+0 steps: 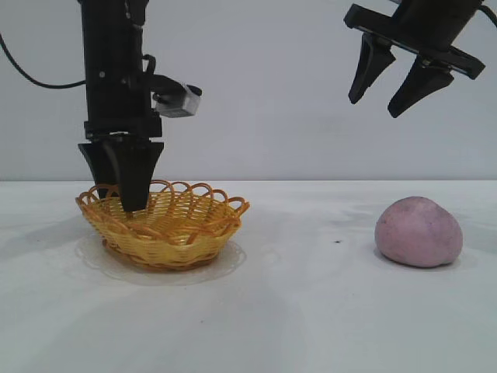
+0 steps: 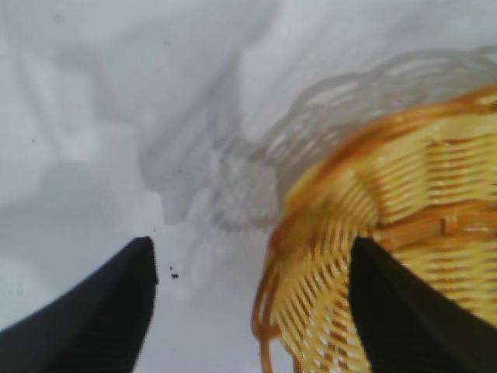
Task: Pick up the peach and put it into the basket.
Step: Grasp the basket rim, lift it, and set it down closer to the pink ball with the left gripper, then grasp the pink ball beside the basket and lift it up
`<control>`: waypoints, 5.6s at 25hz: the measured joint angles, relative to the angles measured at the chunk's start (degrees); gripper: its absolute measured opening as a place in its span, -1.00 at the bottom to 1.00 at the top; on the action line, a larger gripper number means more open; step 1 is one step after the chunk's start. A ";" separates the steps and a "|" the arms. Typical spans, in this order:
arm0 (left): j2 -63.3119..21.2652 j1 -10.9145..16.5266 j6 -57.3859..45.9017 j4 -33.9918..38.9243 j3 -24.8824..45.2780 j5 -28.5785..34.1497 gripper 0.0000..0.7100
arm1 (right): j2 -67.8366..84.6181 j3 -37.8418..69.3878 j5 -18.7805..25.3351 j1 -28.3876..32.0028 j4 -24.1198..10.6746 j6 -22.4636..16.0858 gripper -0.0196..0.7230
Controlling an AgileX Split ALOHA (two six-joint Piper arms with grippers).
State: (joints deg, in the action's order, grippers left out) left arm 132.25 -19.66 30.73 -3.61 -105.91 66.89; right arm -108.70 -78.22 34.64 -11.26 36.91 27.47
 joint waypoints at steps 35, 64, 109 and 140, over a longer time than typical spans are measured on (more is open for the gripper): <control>-16.06 0.83 -29.06 -30.17 28.83 -18.30 -1.00 | 0.00 0.00 0.29 0.00 -0.51 0.35 0.06; -18.98 0.83 -23.54 -21.67 27.40 -18.84 0.32 | 0.00 0.00 0.38 0.00 -0.51 0.35 0.06; -63.40 18.98 -29.09 0.99 45.89 -2.99 0.32 | 0.00 -0.04 5.05 0.00 -3.24 0.35 0.06; -133.30 18.98 -29.32 0.27 77.43 -1.39 0.32 | 5.31 -0.13 11.07 0.00 -5.54 0.79 0.06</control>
State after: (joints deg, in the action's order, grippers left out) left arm -1.05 -0.68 1.41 -3.34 -28.48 65.50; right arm -103.39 -78.35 45.71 -11.26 31.37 28.26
